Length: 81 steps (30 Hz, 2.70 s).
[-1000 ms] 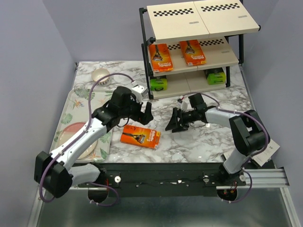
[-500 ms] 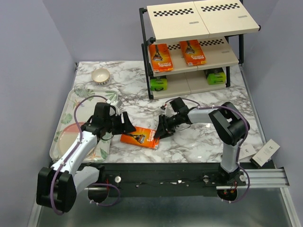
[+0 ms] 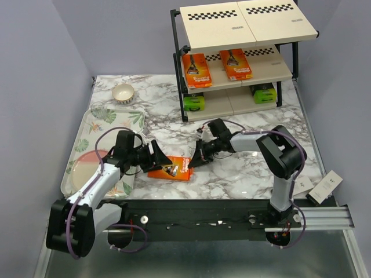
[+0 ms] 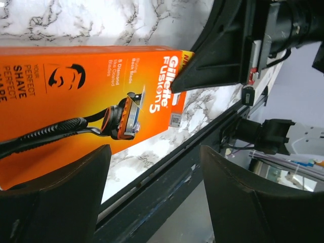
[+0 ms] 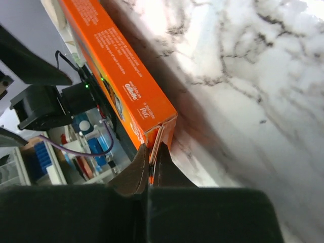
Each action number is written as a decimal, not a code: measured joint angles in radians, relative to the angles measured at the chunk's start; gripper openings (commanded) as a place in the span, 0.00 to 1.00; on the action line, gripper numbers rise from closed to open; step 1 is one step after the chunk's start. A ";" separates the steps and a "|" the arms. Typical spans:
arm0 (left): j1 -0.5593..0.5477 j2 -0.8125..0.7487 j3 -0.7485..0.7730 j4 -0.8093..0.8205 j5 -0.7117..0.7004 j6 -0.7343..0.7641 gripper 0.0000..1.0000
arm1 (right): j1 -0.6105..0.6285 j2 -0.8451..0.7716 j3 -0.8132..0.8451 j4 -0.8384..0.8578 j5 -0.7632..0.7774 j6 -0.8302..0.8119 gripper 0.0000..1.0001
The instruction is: Place and organize the shaving razors onto the shelf
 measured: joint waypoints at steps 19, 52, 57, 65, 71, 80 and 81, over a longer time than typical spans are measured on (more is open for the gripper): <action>-0.098 0.324 0.160 0.369 -0.047 -0.268 0.94 | -0.262 -0.398 -0.324 0.018 0.189 0.214 0.01; -0.211 0.741 0.286 0.704 -0.123 -0.531 0.54 | -0.290 -0.319 -0.228 0.013 0.148 0.435 0.57; -0.183 0.717 0.243 0.803 -0.054 -0.527 0.50 | -0.290 -0.317 -0.242 0.064 0.109 0.405 0.66; -0.130 0.706 0.171 0.882 0.042 -0.532 0.54 | -0.303 -0.315 -0.251 0.114 0.055 0.317 0.67; -0.121 0.690 0.148 0.832 0.023 -0.528 0.86 | -0.313 -0.315 -0.290 0.122 0.055 0.285 0.66; -0.145 0.686 0.137 0.703 -0.064 -0.539 0.89 | -0.379 -0.320 -0.293 0.055 0.110 0.209 0.48; -0.150 0.686 0.140 0.699 -0.068 -0.540 0.89 | -0.379 -0.316 -0.293 0.056 0.113 0.210 0.45</action>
